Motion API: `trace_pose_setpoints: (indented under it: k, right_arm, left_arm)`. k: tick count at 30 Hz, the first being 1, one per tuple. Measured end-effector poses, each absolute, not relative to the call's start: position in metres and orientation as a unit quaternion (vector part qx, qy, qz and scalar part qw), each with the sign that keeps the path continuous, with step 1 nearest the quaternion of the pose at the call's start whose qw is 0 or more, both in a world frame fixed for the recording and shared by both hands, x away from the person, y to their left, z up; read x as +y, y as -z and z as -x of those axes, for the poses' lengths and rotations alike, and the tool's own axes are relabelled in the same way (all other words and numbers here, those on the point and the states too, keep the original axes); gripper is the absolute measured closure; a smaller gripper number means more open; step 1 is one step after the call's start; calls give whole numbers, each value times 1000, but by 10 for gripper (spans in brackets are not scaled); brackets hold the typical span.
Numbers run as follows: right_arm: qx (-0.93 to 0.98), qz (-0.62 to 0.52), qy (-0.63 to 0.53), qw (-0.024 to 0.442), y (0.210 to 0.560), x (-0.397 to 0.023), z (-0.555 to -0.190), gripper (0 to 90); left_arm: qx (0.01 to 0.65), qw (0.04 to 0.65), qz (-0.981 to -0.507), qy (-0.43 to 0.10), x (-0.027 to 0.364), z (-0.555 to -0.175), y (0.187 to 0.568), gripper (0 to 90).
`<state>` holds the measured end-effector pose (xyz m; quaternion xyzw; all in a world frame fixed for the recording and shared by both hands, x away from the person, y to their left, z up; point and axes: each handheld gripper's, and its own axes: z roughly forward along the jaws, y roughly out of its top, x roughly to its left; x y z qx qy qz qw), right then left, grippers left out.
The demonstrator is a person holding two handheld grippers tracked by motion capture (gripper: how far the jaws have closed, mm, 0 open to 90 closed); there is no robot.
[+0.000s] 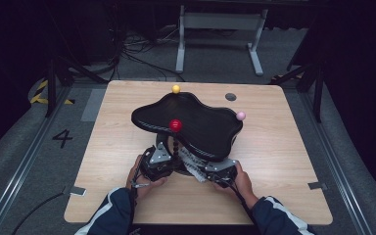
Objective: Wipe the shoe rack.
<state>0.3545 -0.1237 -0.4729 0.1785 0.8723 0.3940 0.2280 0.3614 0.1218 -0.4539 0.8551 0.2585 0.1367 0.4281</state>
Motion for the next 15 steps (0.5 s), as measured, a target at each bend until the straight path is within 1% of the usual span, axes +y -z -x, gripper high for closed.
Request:
trace_pose_setpoints:
  k: [7,8,12,15]
  right_arm:
    - [860,-181,-415,234,472,-109,-345,804]
    - [860,-170,-415,244,473,-103,-339,804]
    - [866,-151,-403,253,474,-96,-331,800]
    - [867,-159,-410,236,473,-101,-334,799]
  left_arm:
    - [254,434,-854,-132,121,-364,455,748]
    - [252,435,-854,-132,121,-365,455,747]
    - [251,432,-856,-130,122,-365,455,748]
    - [246,431,-859,-127,123,-367,456,747]
